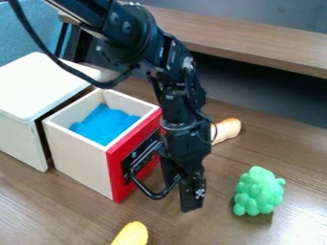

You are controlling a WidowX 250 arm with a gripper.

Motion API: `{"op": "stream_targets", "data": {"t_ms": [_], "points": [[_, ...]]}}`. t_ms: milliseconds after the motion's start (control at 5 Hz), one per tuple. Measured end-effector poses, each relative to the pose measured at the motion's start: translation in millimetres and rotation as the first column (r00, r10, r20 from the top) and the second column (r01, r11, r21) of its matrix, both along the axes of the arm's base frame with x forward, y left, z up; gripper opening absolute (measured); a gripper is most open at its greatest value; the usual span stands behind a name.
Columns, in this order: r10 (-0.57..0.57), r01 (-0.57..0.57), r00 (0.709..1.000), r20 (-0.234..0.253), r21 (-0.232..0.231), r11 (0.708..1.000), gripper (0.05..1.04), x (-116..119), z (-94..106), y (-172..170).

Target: Open the drawer

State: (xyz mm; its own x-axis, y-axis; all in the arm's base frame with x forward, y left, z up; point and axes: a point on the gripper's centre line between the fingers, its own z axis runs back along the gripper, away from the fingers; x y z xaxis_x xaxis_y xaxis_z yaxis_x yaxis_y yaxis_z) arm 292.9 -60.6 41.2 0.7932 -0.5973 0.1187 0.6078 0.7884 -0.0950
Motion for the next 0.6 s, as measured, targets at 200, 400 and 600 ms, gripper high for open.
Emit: {"op": "stream_targets", "data": {"t_ms": [200, 400, 600], "points": [[0.125, -0.126, 0.991, 0.050, 0.026, 0.992, 0.999, -3, 16.6, 20], [0.185, -0.189, 0.981, 0.063, 0.070, 0.979, 0.999, -5, 32.5, 36], [0.212, -0.220, 0.971, 0.107, 0.063, 0.974, 0.999, -2, 61.6, 45]]}}
